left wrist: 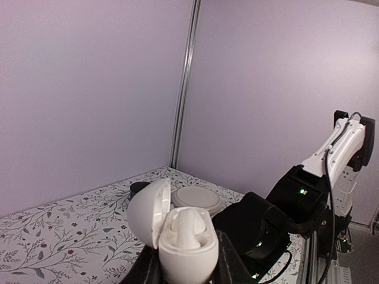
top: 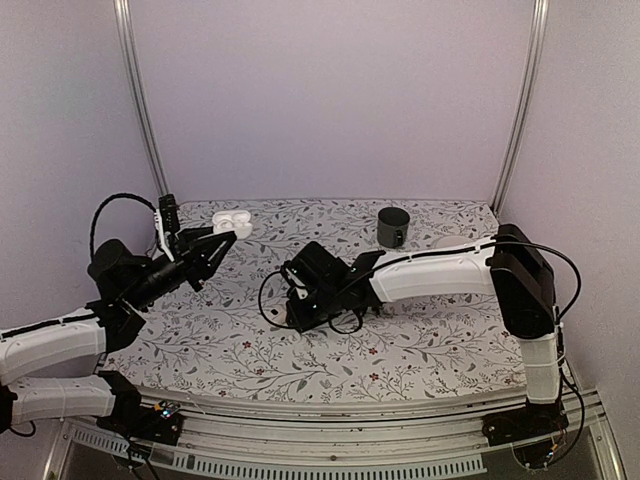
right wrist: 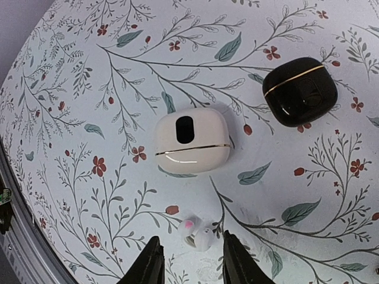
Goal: Insert the wireless bluetooth earbuds into the charging case
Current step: Adjust the right earbud at the center of the board.
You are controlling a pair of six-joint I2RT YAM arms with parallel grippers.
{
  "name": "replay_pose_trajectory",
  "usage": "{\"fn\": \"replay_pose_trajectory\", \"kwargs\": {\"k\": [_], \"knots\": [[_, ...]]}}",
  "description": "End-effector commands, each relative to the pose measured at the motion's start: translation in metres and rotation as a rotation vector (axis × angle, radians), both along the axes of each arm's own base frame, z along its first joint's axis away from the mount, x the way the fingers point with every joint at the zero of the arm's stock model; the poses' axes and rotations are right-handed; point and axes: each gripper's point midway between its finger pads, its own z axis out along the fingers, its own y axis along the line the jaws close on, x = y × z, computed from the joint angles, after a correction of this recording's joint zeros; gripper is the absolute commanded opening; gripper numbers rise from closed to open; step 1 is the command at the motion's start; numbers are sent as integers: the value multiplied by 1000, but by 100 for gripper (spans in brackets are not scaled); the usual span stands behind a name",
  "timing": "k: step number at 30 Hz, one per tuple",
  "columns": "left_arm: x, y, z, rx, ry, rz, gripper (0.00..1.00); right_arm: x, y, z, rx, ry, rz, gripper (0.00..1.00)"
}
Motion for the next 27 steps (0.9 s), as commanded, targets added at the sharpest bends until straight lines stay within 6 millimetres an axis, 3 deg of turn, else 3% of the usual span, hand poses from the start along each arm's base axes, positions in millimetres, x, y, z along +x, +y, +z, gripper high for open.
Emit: {"fn": "replay_pose_trajectory", "kwargs": {"k": [1,9,27], "knots": [[2,8,1,-3,3,30,0,0,-9,-25,-87,30,-25,35],[3,7,0,-8,9,20,0,-3,-5,-41,-92,67,-32,33],[4,5,-2,-7,19,8,0,-8,4,-55,-135,46,2,26]]}}
